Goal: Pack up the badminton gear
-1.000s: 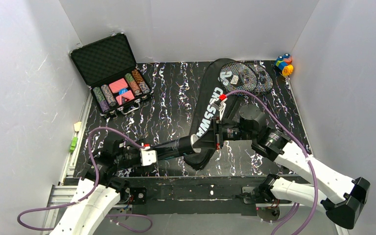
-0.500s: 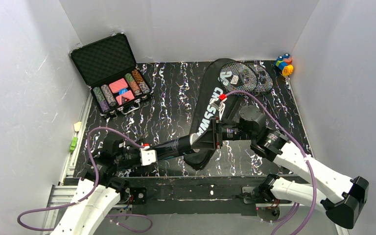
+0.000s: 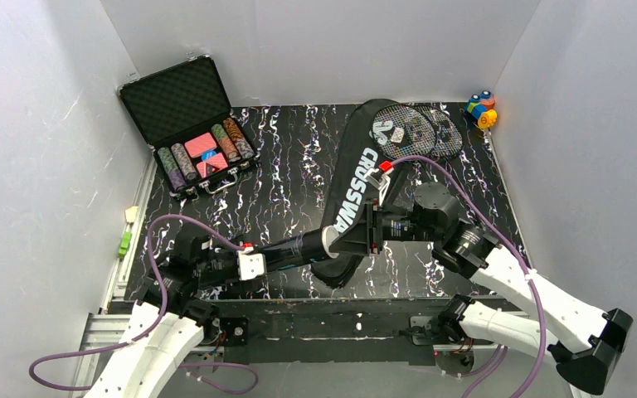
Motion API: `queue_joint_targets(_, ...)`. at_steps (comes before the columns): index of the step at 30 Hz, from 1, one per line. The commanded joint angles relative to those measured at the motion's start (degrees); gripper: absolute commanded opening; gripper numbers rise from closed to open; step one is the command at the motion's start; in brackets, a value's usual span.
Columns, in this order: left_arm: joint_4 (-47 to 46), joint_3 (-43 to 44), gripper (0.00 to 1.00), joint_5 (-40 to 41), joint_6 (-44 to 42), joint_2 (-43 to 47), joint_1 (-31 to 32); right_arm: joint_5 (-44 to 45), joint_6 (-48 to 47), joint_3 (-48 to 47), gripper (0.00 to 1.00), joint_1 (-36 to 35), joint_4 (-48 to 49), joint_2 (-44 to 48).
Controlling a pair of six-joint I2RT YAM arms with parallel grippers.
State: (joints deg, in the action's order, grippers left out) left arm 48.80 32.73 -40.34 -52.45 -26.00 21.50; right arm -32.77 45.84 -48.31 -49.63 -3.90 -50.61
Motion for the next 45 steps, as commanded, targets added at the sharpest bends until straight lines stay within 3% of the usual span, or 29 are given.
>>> queue_joint_targets(1, -2.2, 3.0, 0.16, -2.2, 0.0, -0.3, 0.1, 3.0, -2.4, -1.9, 0.39, 0.5, -2.8, 3.0)
queue_joint_targets(17, -1.7, 3.4, 0.16, -2.0, -0.4, -0.3, 0.2, 6.3, -3.9, -6.0, 0.23, 2.2, -6.8, 0.2)
queue_joint_targets(30, -1.6, 3.2, 0.15, -2.3, -0.6, -0.3, 0.1, 6.6, -2.9, -5.7, 0.18, 1.1, -4.1, -2.3)
queue_joint_targets(45, -1.0, 3.6, 0.14, -2.5, -3.0, -0.9, 0.1, 11.4, -5.5, -8.1, 0.19, -4.0, -8.6, -6.1)
